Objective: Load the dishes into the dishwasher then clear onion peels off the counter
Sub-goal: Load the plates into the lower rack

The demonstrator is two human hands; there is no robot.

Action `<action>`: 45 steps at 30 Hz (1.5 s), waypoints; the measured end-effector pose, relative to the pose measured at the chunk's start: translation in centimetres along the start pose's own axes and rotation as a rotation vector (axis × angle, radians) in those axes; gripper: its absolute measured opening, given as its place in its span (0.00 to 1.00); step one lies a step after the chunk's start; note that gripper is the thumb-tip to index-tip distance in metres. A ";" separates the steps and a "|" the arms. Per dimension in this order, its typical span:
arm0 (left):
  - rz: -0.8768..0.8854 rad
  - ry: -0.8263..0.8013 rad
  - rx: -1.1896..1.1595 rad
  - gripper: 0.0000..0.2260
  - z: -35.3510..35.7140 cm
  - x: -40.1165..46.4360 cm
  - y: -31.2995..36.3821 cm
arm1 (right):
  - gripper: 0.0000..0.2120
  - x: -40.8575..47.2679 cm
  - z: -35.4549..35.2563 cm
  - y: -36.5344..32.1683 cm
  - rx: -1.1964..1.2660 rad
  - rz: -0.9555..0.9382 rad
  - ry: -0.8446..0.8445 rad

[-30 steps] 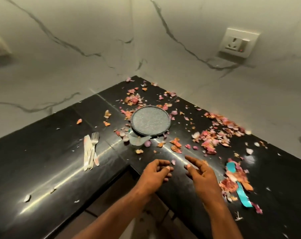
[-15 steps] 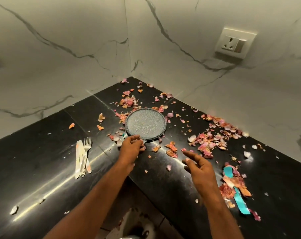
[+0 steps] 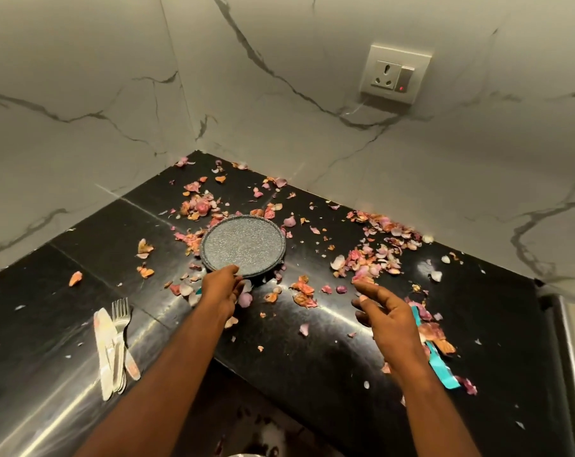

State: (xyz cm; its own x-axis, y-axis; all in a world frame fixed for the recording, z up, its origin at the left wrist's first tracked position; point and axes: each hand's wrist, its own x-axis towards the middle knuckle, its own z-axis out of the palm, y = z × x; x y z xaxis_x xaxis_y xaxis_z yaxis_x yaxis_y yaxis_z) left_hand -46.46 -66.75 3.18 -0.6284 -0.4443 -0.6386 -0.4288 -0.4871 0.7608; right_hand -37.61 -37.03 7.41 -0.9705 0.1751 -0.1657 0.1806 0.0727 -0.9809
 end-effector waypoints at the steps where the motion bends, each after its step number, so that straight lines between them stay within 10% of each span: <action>1: 0.031 0.003 0.006 0.07 0.2 0.3 0.0 | 0.13 0.0 -0.2 0.0 0.000 0.007 0.006; 10: 0.091 0.067 -0.097 0.17 1.3 5.5 3.4 | 0.14 -1.0 -1.6 -0.2 -0.006 -0.005 0.074; 23: 0.301 -0.035 -0.342 0.05 6.4 -4.8 1.8 | 0.13 -3.1 -3.2 0.5 -0.003 0.014 0.233; 29: 0.453 -0.255 -0.161 0.07 7.2 -7.4 -1.3 | 0.10 -5.1 -3.7 0.2 0.070 0.044 0.349; 36: 0.593 -0.749 0.317 0.11 7.6 -11.3 -8.1 | 0.28 -8.5 -4.4 0.5 0.340 0.082 0.498; 40: 0.458 -0.961 0.398 0.09 7.9 -12.6 -11.8 | 0.09 -12.1 -5.5 3.7 0.271 0.055 0.800; 45: 0.381 -1.153 0.552 0.10 7.0 -15.2 -14.9 | 0.10 -17.2 -5.8 7.6 0.414 0.142 0.979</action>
State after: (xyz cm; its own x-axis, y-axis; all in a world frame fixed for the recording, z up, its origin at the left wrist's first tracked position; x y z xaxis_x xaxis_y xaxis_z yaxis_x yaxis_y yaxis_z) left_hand -35.09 -47.48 2.37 -0.8357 0.5352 -0.1229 -0.1375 0.0128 0.9904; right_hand -18.66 -33.84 3.38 -0.3613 0.8804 -0.3071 0.0348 -0.3164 -0.9480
